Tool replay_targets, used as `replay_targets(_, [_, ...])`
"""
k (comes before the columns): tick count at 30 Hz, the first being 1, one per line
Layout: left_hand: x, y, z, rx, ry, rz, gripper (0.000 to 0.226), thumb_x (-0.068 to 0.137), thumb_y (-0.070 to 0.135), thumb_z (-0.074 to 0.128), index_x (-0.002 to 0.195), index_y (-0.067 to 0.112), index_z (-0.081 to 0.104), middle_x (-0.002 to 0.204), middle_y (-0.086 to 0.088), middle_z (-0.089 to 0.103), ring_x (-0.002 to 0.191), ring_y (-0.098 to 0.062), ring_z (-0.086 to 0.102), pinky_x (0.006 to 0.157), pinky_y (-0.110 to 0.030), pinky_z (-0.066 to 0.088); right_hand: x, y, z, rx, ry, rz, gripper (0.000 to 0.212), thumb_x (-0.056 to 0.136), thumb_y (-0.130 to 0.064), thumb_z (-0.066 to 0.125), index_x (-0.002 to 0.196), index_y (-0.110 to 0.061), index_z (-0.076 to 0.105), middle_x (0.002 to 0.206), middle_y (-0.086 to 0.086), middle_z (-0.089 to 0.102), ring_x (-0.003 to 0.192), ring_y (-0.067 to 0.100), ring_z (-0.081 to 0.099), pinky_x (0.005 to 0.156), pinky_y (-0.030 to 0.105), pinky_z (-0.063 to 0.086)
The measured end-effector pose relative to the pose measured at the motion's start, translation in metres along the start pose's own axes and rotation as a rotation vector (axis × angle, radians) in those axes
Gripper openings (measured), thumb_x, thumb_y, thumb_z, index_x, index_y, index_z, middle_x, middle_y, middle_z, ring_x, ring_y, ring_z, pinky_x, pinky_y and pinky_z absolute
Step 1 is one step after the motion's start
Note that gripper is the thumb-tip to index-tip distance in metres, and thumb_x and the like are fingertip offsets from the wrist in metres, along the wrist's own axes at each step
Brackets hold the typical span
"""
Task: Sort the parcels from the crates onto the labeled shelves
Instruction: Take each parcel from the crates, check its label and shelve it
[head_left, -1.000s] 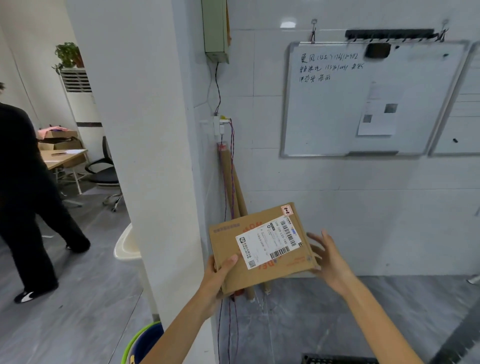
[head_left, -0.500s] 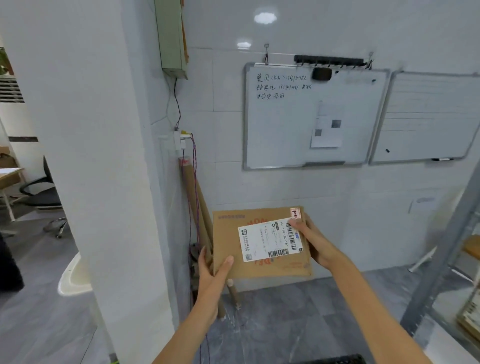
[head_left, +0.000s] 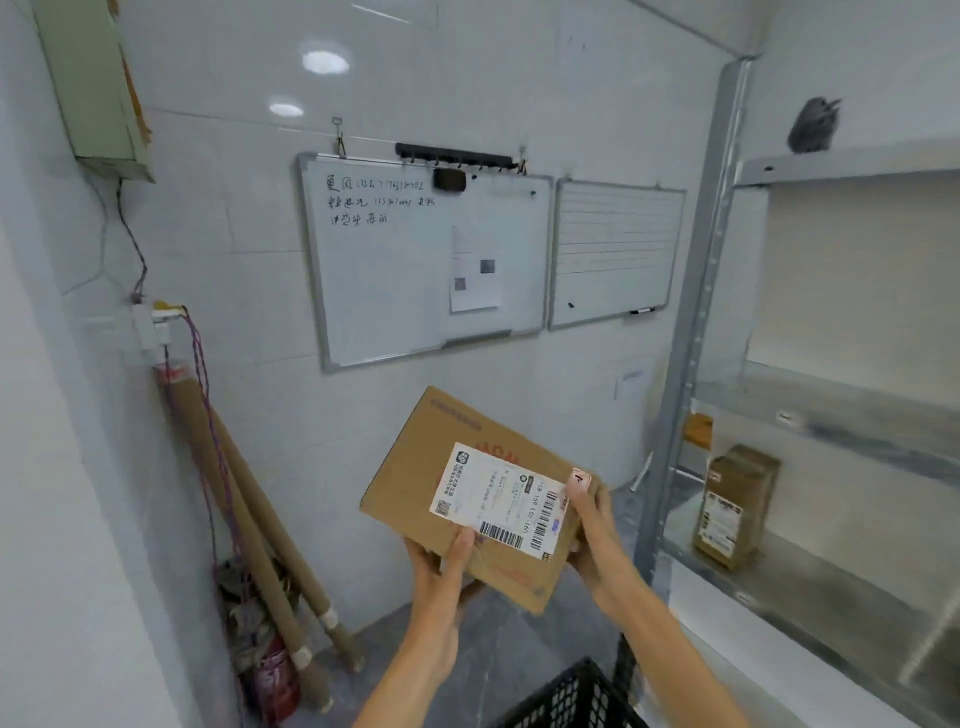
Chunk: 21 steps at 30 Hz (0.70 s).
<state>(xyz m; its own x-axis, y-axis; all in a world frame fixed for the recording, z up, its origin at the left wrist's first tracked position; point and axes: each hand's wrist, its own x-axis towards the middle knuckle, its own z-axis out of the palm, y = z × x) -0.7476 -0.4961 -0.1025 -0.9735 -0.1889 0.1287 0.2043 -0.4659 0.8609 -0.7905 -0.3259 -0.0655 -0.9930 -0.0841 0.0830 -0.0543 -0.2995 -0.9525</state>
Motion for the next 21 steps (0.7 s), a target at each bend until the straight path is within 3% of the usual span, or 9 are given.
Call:
replay_targets(2, [0.003,-0.006,0.016,0.023,-0.063,-0.011,0.076,0.064,0.049,0.078,0.129,0.048,0.038,0.124,0.010,0.062,0.102,-0.011,0.066,0.070,-0.033,0.058,-0.013,-0.011,-0.031,-0.093,0.063,-0.014,0.048,0.075,-0.061,0.061,0.114,-0.040,0.045,0.110,0.000,0.068,0.109,0.019,0.060,0.091,0.048,0.050])
replay_targets(4, [0.007,-0.011,0.037,0.049,-0.142,-0.031,0.081,0.055,0.058,0.081,0.126,0.047,0.042,0.120,0.009,0.064,0.091,-0.009,0.068,0.071,-0.033,0.058,-0.027,-0.022,-0.062,-0.167,0.115,-0.028,0.049,0.076,-0.066,0.058,0.116,-0.041,0.046,0.120,0.000,0.062,0.119,0.019,0.054,0.102,0.054,0.042])
replay_targets(9, [0.017,-0.028,0.101,0.045,-0.268,-0.107,0.062,0.066,0.047,0.073,0.122,0.042,0.049,0.116,0.006,0.067,0.095,-0.010,0.068,0.070,-0.032,0.058,-0.059,-0.057,-0.128,-0.291,0.233,-0.096,0.049,0.075,-0.068,0.058,0.115,-0.039,0.053,0.118,-0.005,0.064,0.114,0.013,0.059,0.091,0.037,0.049])
replay_targets(11, [0.019,-0.034,0.130,0.075,-0.314,-0.102,0.055,0.069,0.046,0.069,0.121,0.042,0.051,0.116,0.007,0.068,0.102,-0.012,0.067,0.075,-0.034,0.057,-0.072,-0.067,-0.151,-0.342,0.271,-0.160,0.041,0.080,-0.056,0.058,0.115,-0.036,0.058,0.115,-0.005,0.067,0.110,0.014,0.062,0.093,0.037,0.051])
replay_targets(15, [0.030,-0.046,0.191,0.126,-0.307,-0.037,0.048,0.073,0.043,0.066,0.119,0.036,0.055,0.111,0.013,0.068,0.107,-0.016,0.062,0.086,-0.042,0.054,-0.085,-0.085,-0.193,-0.442,0.432,-0.352,0.018,0.089,-0.027,0.060,0.103,-0.032,0.070,0.099,-0.009,0.073,0.092,0.006,0.068,0.071,0.014,0.053])
replay_targets(17, [0.039,-0.053,0.223,0.150,-0.309,0.006,0.033,0.080,0.038,0.063,0.113,0.038,0.057,0.110,0.014,0.068,0.104,-0.013,0.063,0.086,-0.040,0.053,-0.082,-0.093,-0.214,-0.526,0.469,-0.390,0.021,0.093,-0.019,0.057,0.106,-0.031,0.069,0.101,-0.012,0.072,0.096,0.004,0.066,0.075,0.017,0.054])
replay_targets(21, [0.052,-0.062,0.283,0.185,-0.337,0.097,0.019,0.090,0.030,0.058,0.107,0.039,0.059,0.099,0.019,0.070,0.091,-0.002,0.067,0.063,-0.016,0.053,-0.070,-0.114,-0.253,-0.559,0.494,-0.414,0.022,0.097,-0.025,0.047,0.108,-0.032,0.065,0.103,-0.014,0.071,0.101,0.004,0.064,0.086,0.026,0.054])
